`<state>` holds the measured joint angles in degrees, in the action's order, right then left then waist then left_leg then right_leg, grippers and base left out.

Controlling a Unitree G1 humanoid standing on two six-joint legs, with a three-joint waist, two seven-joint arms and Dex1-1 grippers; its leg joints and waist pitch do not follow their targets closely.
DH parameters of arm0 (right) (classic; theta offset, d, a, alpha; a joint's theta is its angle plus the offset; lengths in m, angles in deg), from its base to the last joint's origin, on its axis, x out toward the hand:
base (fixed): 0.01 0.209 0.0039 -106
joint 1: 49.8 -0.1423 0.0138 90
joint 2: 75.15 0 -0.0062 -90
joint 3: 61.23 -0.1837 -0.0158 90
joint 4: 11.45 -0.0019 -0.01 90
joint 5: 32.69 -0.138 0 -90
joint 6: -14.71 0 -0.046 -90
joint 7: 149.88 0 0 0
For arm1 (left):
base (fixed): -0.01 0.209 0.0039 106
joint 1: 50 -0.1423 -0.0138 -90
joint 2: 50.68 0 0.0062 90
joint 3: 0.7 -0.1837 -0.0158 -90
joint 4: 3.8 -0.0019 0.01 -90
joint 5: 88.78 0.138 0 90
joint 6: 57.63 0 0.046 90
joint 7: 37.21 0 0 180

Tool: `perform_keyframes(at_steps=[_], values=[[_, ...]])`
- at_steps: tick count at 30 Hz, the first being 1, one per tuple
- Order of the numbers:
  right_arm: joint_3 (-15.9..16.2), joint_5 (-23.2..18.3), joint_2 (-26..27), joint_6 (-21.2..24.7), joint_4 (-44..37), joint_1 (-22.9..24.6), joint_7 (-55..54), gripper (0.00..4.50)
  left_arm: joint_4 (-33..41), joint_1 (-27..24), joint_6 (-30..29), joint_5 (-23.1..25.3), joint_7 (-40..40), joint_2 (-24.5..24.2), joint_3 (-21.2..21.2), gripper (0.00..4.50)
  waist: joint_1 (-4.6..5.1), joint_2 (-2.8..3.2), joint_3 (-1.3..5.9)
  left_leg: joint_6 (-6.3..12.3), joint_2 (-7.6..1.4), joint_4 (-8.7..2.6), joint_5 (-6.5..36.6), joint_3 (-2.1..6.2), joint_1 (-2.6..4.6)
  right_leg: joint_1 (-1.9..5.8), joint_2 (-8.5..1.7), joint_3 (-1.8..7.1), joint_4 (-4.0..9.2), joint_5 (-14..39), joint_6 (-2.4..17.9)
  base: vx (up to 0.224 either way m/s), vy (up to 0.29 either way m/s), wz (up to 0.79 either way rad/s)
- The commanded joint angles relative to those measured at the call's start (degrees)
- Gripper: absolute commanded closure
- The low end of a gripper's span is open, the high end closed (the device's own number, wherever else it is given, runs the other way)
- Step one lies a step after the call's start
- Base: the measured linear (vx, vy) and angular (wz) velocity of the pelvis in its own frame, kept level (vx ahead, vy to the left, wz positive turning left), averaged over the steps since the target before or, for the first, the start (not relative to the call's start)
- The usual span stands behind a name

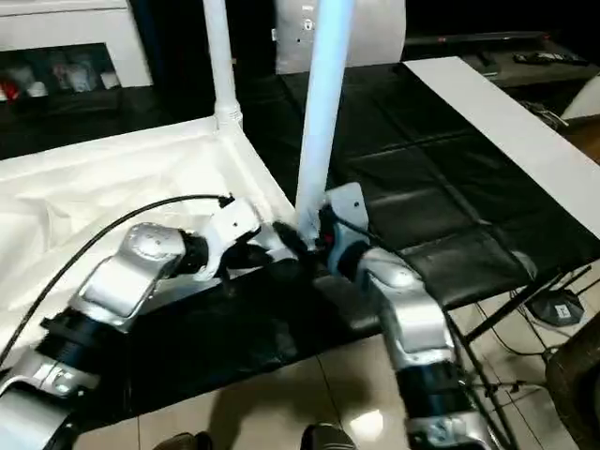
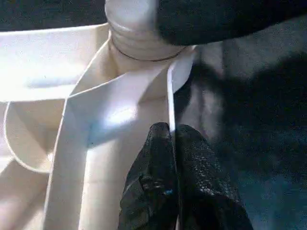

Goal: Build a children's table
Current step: Rotate leg to tighten

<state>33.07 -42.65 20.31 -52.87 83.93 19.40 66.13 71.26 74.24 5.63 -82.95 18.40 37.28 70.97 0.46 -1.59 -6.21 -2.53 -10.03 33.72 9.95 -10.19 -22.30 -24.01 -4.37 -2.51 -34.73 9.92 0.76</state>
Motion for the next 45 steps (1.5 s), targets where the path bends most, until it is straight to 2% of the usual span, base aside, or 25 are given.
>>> perform_keyframes(at_steps=[1, 6, 9, 12, 14, 16, 17, 18, 21, 23, 24, 26, 36, 41, 45], values=[[1.89, -2.53, -1.93, -0.04, -2.2, 1.02, 6.82, 0.05, 1.61, 0.44, 4.78, -1.7, 3.9, -0.91, -1.44, 4.5, -0.48, 0.24, 4.24, 4.06, -2.72, -3.84, 10.33, 0.71, 1.01, 3.31, -3.34, 2.52, 4.25, 10.36, 13.17, 0.0, 0.0, 0.0], [1.89, -5.94, -9.02, 1.0, -4.07, 1.89, 17.28, 0.05, -0.15, 0.42, 11.62, -2.34, 11.49, -4.94, -3.63, 4.5, -1.1, 0.21, 4.15, 3.91, -2.84, -3.86, 11.56, 0.62, 1.27, 3.0, -3.38, 2.57, 4.39, 12.6, 13.01, 0.0, 0.0, 0.0], [2.43, -8.57, -13.86, 2.11, -4.43, 1.82, 25.26, 0.05, -0.88, 0.35, 15.6, -3.25, 18.26, -7.84, -5.18, 4.5, -1.57, 0.2, 4.23, 4.01, -3.06, -3.89, 10.69, 0.61, 1.34, 3.04, -3.4, 2.58, 4.09, 11.19, 13.41, 0.0, 0.0, 0.0], [3.67, -8.36, -16.08, 1.31, -4.05, 1.25, 28.78, 0.05, -1.0, 0.42, 16.33, -4.22, 21.24, -8.64, -5.72, 4.5, -2.31, 0.1, 4.33, 3.99, -3.05, -3.81, 10.16, 0.49, 1.49, 2.98, -3.49, 2.55, 3.88, 10.68, 14.15, 0.0, 0.0, 0.0], [4.63, -8.71, -17.58, 0.61, -3.9, 0.94, 32.16, 0.05, -1.22, 0.47, 17.73, -4.32, 23.15, -9.32, -6.57, 4.5, -2.47, 0.12, 4.32, 3.86, -3.08, -3.83, 10.14, 0.53, 1.42, 3.01, -3.61, 2.56, 3.86, 10.81, 14.27, 0.0, 0.0, 0.0], [5.21, -8.95, -18.34, -0.06, -3.46, 0.53, 34.43, 0.05, -1.03, 0.38, 18.56, -4.51, 24.69, -9.69, -7.28, 4.5, -2.5, -0.48, 4.33, 4.0, -3.11, -3.8, 10.27, 0.48, 1.32, 3.11, -3.71, 2.58, 3.9, 11.32, 14.09, 0.0, 0.0, 0.0], [5.46, -9.05, -18.59, -0.37, -3.12, 0.23, 35.23, 0.05, -0.87, 0.3, 18.97, -4.79, 25.45, -9.81, -7.57, 4.5, -2.59, -0.28, 4.29, 3.99, -3.13, -3.82, 10.27, 0.53, 1.31, 3.08, -3.81, 2.55, 3.89, 12.03, 13.99, 0.0, 0.0, 0.0], [5.75, -9.26, -18.79, -0.26, -2.89, 0.0, 35.98, 0.31, -0.6, 0.18, 19.1, -5.05, 26.08, -9.91, -7.81, 4.5, -2.58, -0.27, 4.27, 3.93, -3.16, -3.81, 10.22, 0.53, 1.34, 3.01, -3.82, 2.57, 3.9, 12.33, 13.91, 0.0, 0.0, 0.0], [6.59, -9.37, -19.37, -0.68, -2.32, -0.5, 37.57, 0.44, -0.47, 0.04, 19.82, -5.16, 27.43, -10.22, -8.22, 4.5, -2.71, -0.33, 4.27, 3.76, -3.12, -3.77, 10.18, 0.51, 1.37, 3.01, -3.8, 2.58, 3.99, 13.21, 13.71, 0.0, 0.0, 0.0], [7.55, -9.59, -19.96, -0.42, -1.91, -0.95, 39.48, 0.58, -0.83, 0.13, 20.73, -4.78, 28.24, -10.62, -8.55, 4.5, -2.73, -0.58, 4.23, 3.8, -3.11, -3.77, 10.19, 0.48, 1.34, 2.98, -3.75, 2.57, 3.98, 13.44, 13.65, 0.0, 0.0, 0.0], [8.0, -9.57, -20.27, -0.31, -1.77, -1.14, 40.41, 0.83, -1.11, 0.23, 21.17, -4.7, 28.49, -10.82, -8.64, 4.5, -2.77, -0.48, 4.26, 3.9, -3.12, -3.77, 10.08, 0.53, 1.31, 3.05, -3.8, 2.55, 3.95, 13.55, 13.53, 0.0, 0.0, 0.0], [8.58, -9.28, -20.84, -0.75, -1.44, -1.35, 41.75, 0.92, -1.79, 0.55, 21.88, -4.66, 28.96, -11.21, -8.56, 4.5, -2.76, -0.48, 4.3, 4.05, -3.14, -3.71, 9.74, 0.53, 1.3, 3.02, -3.76, 2.54, 3.85, 13.06, 13.63, 0.0, 0.0, 0.0], [8.83, -9.94, -22.08, -0.95, -1.79, -0.93, 44.21, 1.92, -2.96, 0.94, 22.73, -4.77, 29.04, -11.42, -8.18, 4.5, -2.81, -0.58, 4.3, 4.13, -3.12, -3.64, 9.29, 0.49, 1.35, 3.0, -3.74, 2.51, 3.86, 13.54, 13.54, 0.0, 0.0, 0.0], [8.87, -10.13, -22.19, -0.56, -2.11, -0.89, 44.56, 2.32, -2.98, 0.96, 22.7, -4.79, 29.12, -11.49, -8.14, 4.5, -2.91, -0.56, 4.19, 4.24, -3.11, -3.65, 9.24, 0.45, 1.32, 2.96, -3.67, 2.52, 3.81, 12.97, 13.68, 0.0, 0.0, 0.0], [9.16, -10.5, -22.24, -0.35, -2.65, -0.56, 44.66, 2.39, -3.01, 0.86, 22.58, -4.91, 28.93, -11.43, -7.93, 4.5, -3.04, -0.62, 4.18, 4.16, -3.11, -3.65, 9.28, 0.45, 1.33, 2.95, -3.68, 2.52, 3.81, 13.28, 13.56, 0.0, 0.0, 0.0]])
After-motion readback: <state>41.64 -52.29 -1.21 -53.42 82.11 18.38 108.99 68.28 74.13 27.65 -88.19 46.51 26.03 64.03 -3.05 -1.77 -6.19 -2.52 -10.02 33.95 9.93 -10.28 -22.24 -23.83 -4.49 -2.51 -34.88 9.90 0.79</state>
